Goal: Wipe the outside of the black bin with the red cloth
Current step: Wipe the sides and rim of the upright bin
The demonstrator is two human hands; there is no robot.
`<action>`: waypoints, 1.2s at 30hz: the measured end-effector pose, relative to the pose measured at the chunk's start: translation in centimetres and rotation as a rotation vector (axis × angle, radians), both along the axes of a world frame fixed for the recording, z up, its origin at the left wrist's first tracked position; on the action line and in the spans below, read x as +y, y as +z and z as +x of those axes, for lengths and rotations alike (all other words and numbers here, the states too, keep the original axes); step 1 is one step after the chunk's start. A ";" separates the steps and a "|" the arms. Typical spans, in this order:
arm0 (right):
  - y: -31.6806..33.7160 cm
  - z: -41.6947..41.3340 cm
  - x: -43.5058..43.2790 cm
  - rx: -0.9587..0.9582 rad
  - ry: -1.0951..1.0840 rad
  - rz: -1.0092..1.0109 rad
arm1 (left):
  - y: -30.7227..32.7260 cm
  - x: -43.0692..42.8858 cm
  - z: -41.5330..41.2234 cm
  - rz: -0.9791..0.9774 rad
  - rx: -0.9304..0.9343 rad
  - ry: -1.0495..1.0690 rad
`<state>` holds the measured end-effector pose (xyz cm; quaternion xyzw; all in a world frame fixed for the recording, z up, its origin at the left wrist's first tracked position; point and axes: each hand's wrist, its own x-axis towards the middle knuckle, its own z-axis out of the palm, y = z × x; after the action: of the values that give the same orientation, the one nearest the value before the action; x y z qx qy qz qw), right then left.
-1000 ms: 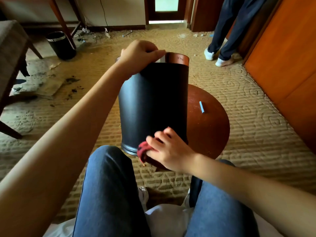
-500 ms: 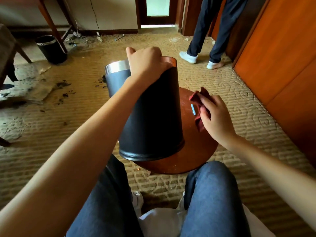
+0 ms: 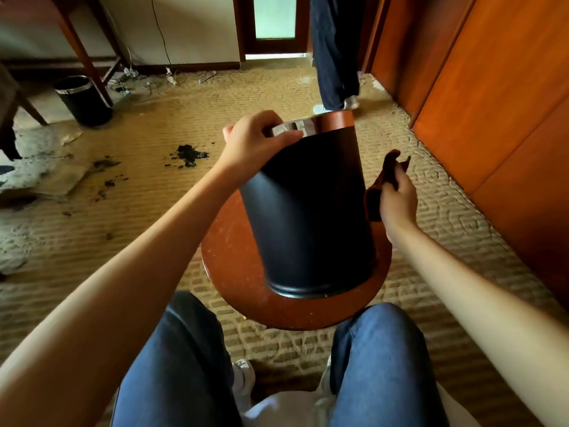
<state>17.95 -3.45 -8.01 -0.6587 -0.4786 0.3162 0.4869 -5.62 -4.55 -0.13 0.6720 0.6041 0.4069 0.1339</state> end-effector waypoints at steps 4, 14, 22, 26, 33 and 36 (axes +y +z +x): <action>1.5 -1.1 1.8 -0.055 0.060 0.066 | 0.2 1.0 -1.1 -0.059 -0.061 0.010; 0.1 -6.6 -2.6 -0.725 0.307 0.673 | -0.4 1.8 -1.0 -0.013 0.002 0.140; -4.3 -5.6 -9.3 -1.302 0.930 0.945 | -1.0 1.7 -2.1 -0.011 -0.115 0.024; -1.1 -6.7 -5.7 -1.234 0.780 0.909 | -0.7 1.8 -1.5 -0.006 -0.142 -0.036; 2.4 -7.7 0.2 -0.767 0.452 0.687 | -0.8 1.8 -2.1 -0.010 -0.149 -0.011; 0.3 -7.8 -1.9 -0.756 0.453 0.709 | -1.1 2.0 -2.4 0.001 -0.146 0.007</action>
<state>10.16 -5.32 -7.72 -0.4030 -0.8261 -0.0251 0.3931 -8.05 -2.60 -1.19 0.6385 0.5950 0.4554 0.1760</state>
